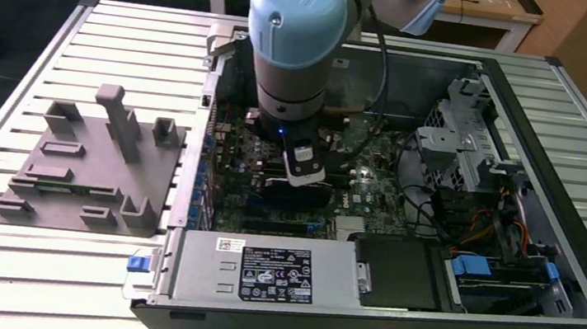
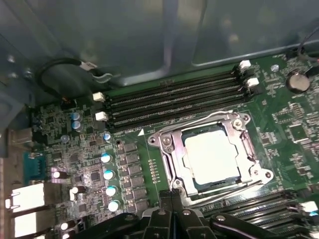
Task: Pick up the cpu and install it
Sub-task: 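Install the second cpu locking lever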
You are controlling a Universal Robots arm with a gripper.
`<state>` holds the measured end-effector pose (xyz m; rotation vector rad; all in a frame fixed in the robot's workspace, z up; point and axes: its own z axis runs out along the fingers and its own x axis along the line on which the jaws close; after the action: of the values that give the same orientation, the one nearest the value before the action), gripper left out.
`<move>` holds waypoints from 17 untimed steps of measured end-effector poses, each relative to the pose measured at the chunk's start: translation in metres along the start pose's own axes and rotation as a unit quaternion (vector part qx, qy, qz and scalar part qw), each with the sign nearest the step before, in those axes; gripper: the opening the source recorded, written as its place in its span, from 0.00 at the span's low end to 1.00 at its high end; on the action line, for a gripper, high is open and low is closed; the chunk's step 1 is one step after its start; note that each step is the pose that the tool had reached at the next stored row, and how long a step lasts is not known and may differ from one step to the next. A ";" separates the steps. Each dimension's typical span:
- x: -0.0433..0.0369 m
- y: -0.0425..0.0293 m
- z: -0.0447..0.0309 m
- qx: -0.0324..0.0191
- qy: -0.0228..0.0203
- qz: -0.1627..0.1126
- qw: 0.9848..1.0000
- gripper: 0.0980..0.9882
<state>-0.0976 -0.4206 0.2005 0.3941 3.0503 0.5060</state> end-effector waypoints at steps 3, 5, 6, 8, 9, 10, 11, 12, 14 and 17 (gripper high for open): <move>0.0001 0.0028 -0.0081 0.000 0.000 0.000 1.000 0.01; 0.0002 0.0041 -0.0120 0.000 0.000 0.000 1.000 0.01; 0.0002 0.0045 -0.0132 0.000 0.000 0.000 1.000 0.01; 0.0001 0.0046 -0.0133 0.000 0.000 0.000 1.000 0.01; 0.0001 0.0046 -0.0133 0.000 0.000 0.000 1.000 0.01; 0.0001 0.0046 -0.0134 0.000 0.000 0.000 1.000 0.01; 0.0001 0.0048 -0.0134 0.001 0.000 0.000 1.000 0.01; 0.0003 0.0054 -0.0132 0.003 -0.001 0.000 1.000 0.01; -0.0004 0.0059 -0.0130 0.005 -0.001 0.000 1.000 0.01; -0.0052 0.0073 -0.0126 0.010 -0.002 0.000 1.000 0.01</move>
<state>-0.0916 -0.4192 0.2146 0.3940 3.0530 0.4751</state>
